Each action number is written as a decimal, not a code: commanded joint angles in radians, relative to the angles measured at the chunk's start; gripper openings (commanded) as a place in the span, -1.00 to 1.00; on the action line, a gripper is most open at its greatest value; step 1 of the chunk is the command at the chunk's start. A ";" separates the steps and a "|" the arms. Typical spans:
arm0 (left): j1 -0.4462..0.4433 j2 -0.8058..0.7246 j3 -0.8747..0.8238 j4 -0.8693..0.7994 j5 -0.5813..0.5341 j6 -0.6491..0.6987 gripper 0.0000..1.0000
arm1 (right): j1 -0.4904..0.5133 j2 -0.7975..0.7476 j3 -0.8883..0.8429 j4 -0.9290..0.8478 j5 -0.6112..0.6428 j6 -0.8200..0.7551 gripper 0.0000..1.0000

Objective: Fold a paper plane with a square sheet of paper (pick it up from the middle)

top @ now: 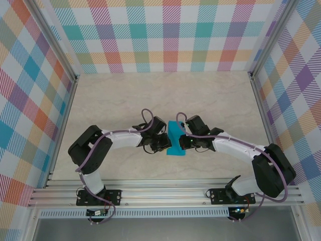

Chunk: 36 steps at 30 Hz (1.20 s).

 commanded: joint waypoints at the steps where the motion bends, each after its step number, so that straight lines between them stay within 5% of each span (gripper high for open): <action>1: -0.025 0.043 0.031 -0.005 0.015 0.000 -0.75 | -0.004 0.002 -0.015 0.003 -0.003 0.016 -0.91; 16: -0.004 -0.030 0.000 -0.272 -0.226 0.073 -0.83 | -0.007 0.058 0.040 0.022 -0.118 0.009 -0.88; 36: 0.000 -0.017 0.039 -0.272 -0.191 0.128 -0.79 | -0.006 0.243 0.135 -0.003 -0.052 -0.065 -0.87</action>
